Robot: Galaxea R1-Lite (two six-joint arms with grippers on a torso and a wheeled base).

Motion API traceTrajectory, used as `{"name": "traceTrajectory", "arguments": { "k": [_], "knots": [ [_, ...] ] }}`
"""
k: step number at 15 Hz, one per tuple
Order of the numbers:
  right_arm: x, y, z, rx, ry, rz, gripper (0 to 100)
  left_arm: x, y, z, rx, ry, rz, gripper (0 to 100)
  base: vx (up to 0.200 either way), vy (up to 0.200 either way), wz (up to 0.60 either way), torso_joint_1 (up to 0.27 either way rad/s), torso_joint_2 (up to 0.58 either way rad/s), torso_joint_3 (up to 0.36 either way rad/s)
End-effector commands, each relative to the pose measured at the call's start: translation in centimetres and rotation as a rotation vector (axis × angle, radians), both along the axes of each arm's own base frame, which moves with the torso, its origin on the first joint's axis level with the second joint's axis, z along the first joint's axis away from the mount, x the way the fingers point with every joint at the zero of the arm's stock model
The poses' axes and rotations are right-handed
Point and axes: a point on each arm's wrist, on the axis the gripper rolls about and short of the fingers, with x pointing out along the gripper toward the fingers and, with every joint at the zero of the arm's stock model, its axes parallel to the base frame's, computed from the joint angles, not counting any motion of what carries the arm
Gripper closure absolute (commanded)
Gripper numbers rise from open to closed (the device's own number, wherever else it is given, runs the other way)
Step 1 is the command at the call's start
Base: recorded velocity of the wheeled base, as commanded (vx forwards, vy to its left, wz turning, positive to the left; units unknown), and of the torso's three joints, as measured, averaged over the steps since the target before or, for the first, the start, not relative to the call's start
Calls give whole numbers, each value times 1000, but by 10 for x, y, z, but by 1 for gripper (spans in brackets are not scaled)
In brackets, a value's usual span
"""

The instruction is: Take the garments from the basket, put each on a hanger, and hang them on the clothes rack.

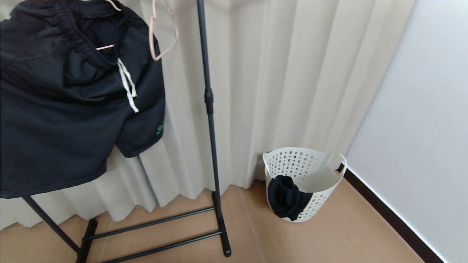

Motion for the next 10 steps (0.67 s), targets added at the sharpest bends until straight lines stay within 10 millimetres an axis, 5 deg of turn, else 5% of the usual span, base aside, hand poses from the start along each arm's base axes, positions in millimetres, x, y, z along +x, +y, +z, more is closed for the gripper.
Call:
{"name": "traceTrajectory", "arguments": {
  "k": [1,6,10],
  "knots": [
    [0,0,0,0,2,1,0,0,0,0,-1,2,1,0,0,0,0,0,0,0],
    [0,0,0,0,2,1,0,0,0,0,-1,2,2,0,160,0,0,-2,1,4],
    [0,0,0,0,2,1,0,0,0,0,-1,2,1,0,200,150,0,1,1,0]
  ]
}}
